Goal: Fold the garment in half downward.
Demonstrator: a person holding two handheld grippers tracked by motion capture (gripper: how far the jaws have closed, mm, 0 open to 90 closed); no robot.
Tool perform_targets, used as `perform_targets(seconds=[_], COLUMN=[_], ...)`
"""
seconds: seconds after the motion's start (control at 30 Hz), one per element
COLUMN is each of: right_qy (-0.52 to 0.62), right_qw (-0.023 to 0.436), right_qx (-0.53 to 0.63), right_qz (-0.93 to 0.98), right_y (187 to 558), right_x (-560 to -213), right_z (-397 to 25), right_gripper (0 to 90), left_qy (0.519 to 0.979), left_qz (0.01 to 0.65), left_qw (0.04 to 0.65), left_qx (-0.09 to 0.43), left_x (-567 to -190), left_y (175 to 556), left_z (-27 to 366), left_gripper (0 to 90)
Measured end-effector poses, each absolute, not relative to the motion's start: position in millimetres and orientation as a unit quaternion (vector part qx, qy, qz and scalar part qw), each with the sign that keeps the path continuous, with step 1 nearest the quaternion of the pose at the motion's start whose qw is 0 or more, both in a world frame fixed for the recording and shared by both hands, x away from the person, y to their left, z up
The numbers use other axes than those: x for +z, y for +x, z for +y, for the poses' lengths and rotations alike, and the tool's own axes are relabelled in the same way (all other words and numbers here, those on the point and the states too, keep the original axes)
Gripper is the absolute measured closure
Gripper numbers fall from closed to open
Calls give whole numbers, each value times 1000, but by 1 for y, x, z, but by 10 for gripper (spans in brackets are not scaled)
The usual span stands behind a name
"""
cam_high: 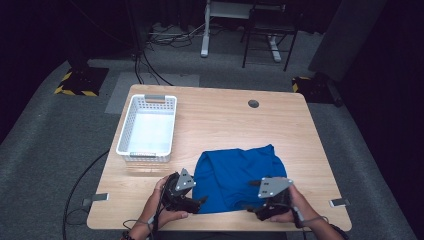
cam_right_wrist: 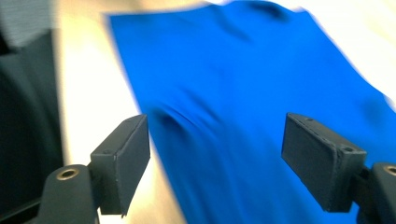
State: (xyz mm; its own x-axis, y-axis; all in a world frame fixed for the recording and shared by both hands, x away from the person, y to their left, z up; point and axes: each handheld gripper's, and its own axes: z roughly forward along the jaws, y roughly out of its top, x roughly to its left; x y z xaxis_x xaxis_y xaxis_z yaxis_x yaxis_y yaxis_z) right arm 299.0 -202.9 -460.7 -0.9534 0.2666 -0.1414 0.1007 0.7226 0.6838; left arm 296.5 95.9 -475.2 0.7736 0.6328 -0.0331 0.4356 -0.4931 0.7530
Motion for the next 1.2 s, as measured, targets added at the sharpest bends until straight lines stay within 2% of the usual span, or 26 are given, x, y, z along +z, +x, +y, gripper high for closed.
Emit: perform_targets(seconds=[0.13,0.2,0.43,0.53,0.57,0.63,0.7,0.8,0.93,1.1,1.2], right_qy=[61,59,83,109,117,136,149,154,147,137,132], right_qw=[95,98,101,97,105,79,79,85,76,60,62], right_qx=[339,324,295,295,294,298,305,304,308,314,313], right_qz=[934,939,946,944,943,942,937,936,937,938,938], right_y=[292,292,302,308,310,316,320,319,312,307,304], right_x=[-471,-477,-493,-492,-492,-491,-492,-491,-492,-492,-492], right_z=[-168,-157,-141,-138,-138,-139,-141,-144,-150,-158,-159], right_gripper=[237,241,256,348,407,509,628,737,782,786,786], left_qy=[853,850,847,840,841,839,834,832,830,814,807], left_qz=[331,342,355,365,362,367,375,382,388,411,409], left_qw=[384,381,373,381,379,381,387,381,376,383,406], left_qx=[128,122,134,130,132,128,121,128,136,149,130], left_x=[-480,-484,-491,-495,-496,-497,-498,-501,-505,-506,-506], left_y=[308,316,334,336,337,340,346,356,366,375,380], left_z=[96,95,94,92,91,89,85,75,63,61,64], left_gripper=[193,193,193,193,192,187,187,188,187,186,193])
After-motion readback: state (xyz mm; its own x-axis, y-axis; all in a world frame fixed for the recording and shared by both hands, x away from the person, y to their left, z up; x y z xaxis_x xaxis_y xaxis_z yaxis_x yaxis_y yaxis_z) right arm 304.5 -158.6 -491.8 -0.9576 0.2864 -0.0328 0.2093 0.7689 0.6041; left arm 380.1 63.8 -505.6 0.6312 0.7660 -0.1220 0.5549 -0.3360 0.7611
